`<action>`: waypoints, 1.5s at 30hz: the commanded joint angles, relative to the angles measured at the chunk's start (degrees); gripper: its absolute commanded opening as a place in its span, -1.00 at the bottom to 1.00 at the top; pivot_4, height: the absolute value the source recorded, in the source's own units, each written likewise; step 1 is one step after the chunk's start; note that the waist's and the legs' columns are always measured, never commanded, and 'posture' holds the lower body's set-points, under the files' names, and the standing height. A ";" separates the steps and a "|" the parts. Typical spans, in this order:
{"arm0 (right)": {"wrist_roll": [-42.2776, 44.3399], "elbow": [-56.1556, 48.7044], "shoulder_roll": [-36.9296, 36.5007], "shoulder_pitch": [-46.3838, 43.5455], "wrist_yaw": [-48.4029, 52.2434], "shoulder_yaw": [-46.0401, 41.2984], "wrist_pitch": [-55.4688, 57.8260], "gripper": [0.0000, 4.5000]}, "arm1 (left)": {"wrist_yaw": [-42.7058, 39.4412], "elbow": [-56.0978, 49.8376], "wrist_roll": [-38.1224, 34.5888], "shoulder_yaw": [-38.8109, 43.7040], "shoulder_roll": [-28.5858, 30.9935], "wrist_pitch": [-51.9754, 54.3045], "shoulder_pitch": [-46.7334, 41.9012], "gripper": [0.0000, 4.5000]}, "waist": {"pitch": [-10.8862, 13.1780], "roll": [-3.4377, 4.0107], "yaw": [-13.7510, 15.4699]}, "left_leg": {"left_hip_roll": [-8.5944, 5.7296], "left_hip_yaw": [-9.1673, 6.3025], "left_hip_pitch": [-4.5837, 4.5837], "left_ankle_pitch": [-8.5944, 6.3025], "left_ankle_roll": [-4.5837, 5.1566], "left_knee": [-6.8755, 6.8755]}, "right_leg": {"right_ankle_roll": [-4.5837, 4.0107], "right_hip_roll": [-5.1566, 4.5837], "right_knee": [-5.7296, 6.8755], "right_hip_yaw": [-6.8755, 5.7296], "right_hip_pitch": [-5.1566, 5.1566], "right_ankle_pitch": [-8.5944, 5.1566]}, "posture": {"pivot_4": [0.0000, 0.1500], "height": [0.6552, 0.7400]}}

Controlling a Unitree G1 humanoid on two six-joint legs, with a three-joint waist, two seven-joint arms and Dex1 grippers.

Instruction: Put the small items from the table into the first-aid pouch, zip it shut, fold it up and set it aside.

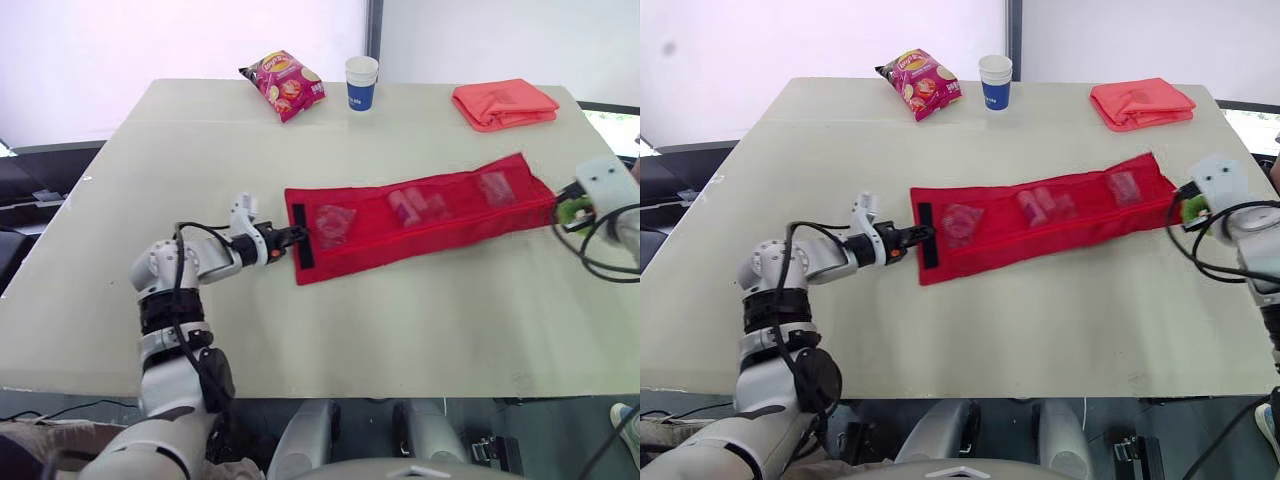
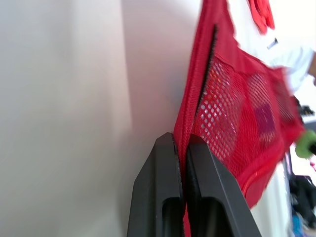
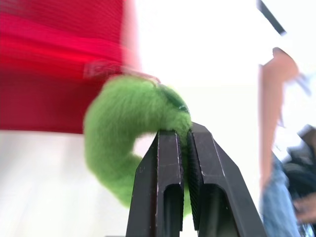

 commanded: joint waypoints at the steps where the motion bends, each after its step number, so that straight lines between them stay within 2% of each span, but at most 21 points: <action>1: -1.39 -1.44 -2.97 1.94 0.06 -7.93 1.89 -0.98 | -0.17 3.22 3.04 1.16 4.33 -5.56 0.28 -1.00 | -0.01 0.04 0.04 | 0.00 0.00 0.00 0.00 0.00 0.00 | 0.00 0.00 0.00 0.00 0.00 0.00 | 1.00 1.00; 4: 1.80 -14.23 -7.52 10.05 6.01 -11.11 9.84 -0.98 | -1.41 4.34 3.23 -0.70 5.23 -6.19 -0.19 -1.00 | 0.01 0.08 0.30 | 0.00 -0.02 -0.03 0.00 0.00 -0.02 | 0.00 -0.01 -0.02 -0.01 0.01 0.00 | 1.00 1.00; 7: 5.14 -24.23 -11.52 17.15 11.21 -17.83 17.13 -0.98 | -2.56 4.45 2.65 -1.81 6.46 -5.35 -0.53 -1.00 | 0.00 0.14 -0.13 | -0.01 0.00 -0.03 -0.01 0.01 -0.05 | 0.01 -0.03 -0.01 0.03 0.01 0.00 | 1.00 1.00; 10: 9.53 -31.62 -12.89 20.74 16.02 -22.99 22.72 -0.98 | -5.42 2.83 1.74 -3.67 8.64 -2.57 -0.38 -1.00 | 0.01 0.14 -0.33 | 0.02 0.00 0.00 -0.01 0.01 -0.05 | 0.01 0.01 0.01 0.03 0.02 0.00 | 1.00 1.00; 13: 11.63 -32.66 -9.69 19.82 16.15 -22.67 23.00 -0.98 | -7.95 -0.15 1.22 -5.99 9.56 -1.69 0.46 -1.00 | 0.00 0.12 -0.71 | 0.06 0.00 0.03 -0.01 0.02 -0.07 | 0.01 0.04 0.00 0.06 0.02 0.00 | 1.00 1.00; 19: 12.34 -27.82 -0.11 17.20 14.95 -17.84 18.14 -0.98 | -6.19 -7.57 6.17 -9.76 8.78 -9.78 3.42 -1.00 | 0.00 0.12 -0.01 | 0.03 0.00 0.03 -0.01 0.01 -0.05 | 0.01 -0.04 -0.02 0.07 0.03 0.00 | 1.00 1.00; 21: 12.06 -27.21 -0.04 18.91 15.59 -18.63 16.58 -1.00 | -6.50 -11.88 6.51 -10.12 9.58 -10.62 5.48 -0.70 | 0.01 0.12 0.04 | 0.03 0.02 0.00 -0.01 0.01 -0.06 | 0.01 -0.05 0.00 0.12 -0.01 0.00 | 1.00 1.00; 22: 12.04 -27.57 -0.69 20.19 16.17 -19.14 16.03 -0.68 | -6.41 -13.27 6.68 -9.91 10.01 -10.90 6.17 -0.54 | 0.01 0.12 0.09 | 0.03 0.02 -0.02 -0.01 0.01 -0.06 | 0.00 -0.05 -0.01 0.13 -0.03 0.00 | 1.00 1.00; 24: 12.23 -30.05 -0.90 21.88 15.88 -24.00 17.09 -0.30 | -5.95 -15.88 6.88 -8.40 11.13 -11.83 7.16 -0.12 | 0.01 0.12 0.22 | 0.03 0.00 -0.04 -0.01 0.01 -0.08 | 0.00 -0.05 -0.04 0.13 -0.04 0.00 | 1.00 1.00; 26: 13.28 -34.62 0.45 22.84 15.61 -30.47 19.82 0.10 | -5.23 -18.86 6.81 -6.37 12.52 -12.75 7.84 0.24 | 0.01 0.12 0.25 | 0.03 0.00 -0.03 -0.01 0.01 -0.09 | 0.01 -0.05 -0.04 0.13 -0.03 0.00 | 1.00 1.00; 27: 14.15 -37.50 1.41 23.25 16.00 -33.89 21.53 0.19 | -5.00 -20.35 6.86 -5.55 13.11 -13.53 8.17 0.33 | 0.02 0.12 0.26 | 0.02 0.00 -0.04 -0.01 0.01 -0.09 | 0.01 -0.05 -0.04 0.11 -0.03 0.00 | 1.00 1.00; 28: 15.09 -40.09 2.86 23.59 16.41 -37.29 22.89 0.39 | -4.77 -22.05 6.53 -4.77 13.33 -13.78 8.55 0.49 | 0.01 0.12 0.22 | 0.03 -0.01 -0.04 -0.01 0.01 -0.09 | 0.01 -0.05 -0.03 0.11 -0.04 0.00 | 1.00 1.00; 29: 16.05 -42.45 4.98 23.58 16.53 -40.54 23.91 0.61 | -4.74 -23.96 5.86 -3.54 12.69 -15.51 8.75 0.71 | 0.01 0.11 0.24 | 0.04 -0.02 -0.03 -0.01 0.01 -0.09 | 0.00 -0.04 -0.03 0.11 -0.03 0.00 | 1.00 1.00; 31: 19.20 -46.28 9.64 23.62 18.10 -46.00 27.15 0.96 | -7.12 -29.04 5.33 -3.27 11.35 -21.23 10.08 0.76 | -0.01 0.08 0.32 | 0.04 -0.09 0.00 -0.01 0.01 -0.10 | 0.01 -0.04 -0.10 0.10 0.09 0.00 | 1.00 1.00; 33: 22.28 -49.19 12.92 23.43 19.83 -48.87 30.53 0.96 | -11.29 -33.46 5.10 -5.51 11.79 -24.66 11.49 0.76 | -0.01 0.07 0.39 | 0.04 -0.13 0.01 -0.02 0.01 -0.11 | 0.01 -0.05 -0.18 0.09 0.15 0.00 | 1.00 1.00; 37: 28.61 -50.25 27.63 17.86 14.47 -53.97 35.64 0.96 | -19.60 -38.84 -3.42 -8.41 10.55 -22.91 8.85 0.76 | 0.00 0.10 0.33 | 0.02 -0.10 0.03 -0.01 0.01 -0.12 | 0.00 -0.05 -0.11 0.08 0.14 0.01 | 1.00 1.00; 39: 30.82 -51.65 35.22 17.36 9.11 -53.45 35.64 0.96 | -24.71 -42.10 -4.09 -12.76 11.40 -24.08 8.55 0.76 | -0.03 0.02 0.21 | 0.04 -0.16 0.04 -0.01 0.01 -0.12 | -0.01 -0.02 -0.10 0.02 0.15 0.01 | 1.00 1.00; 43: 31.85 -53.68 46.21 18.45 -0.79 -51.47 35.64 0.96 | -32.95 -46.76 -2.48 -20.46 13.05 -28.09 9.82 0.76 | 0.00 0.45 -0.01 | -0.06 0.05 0.06 -0.01 0.02 -0.28 | 0.00 -0.02 -0.13 0.11 0.06 0.00 | 1.00 1.00; 45: 30.67 -53.01 51.26 17.41 -6.42 -51.51 35.64 0.96 | -33.80 -46.94 -2.21 -22.37 12.36 -29.29 9.79 0.76 | 0.01 0.49 -0.19 | 0.02 0.05 0.11 0.00 0.01 -0.33 | -0.01 0.01 -0.13 0.13 0.05 0.00 | 1.00 1.00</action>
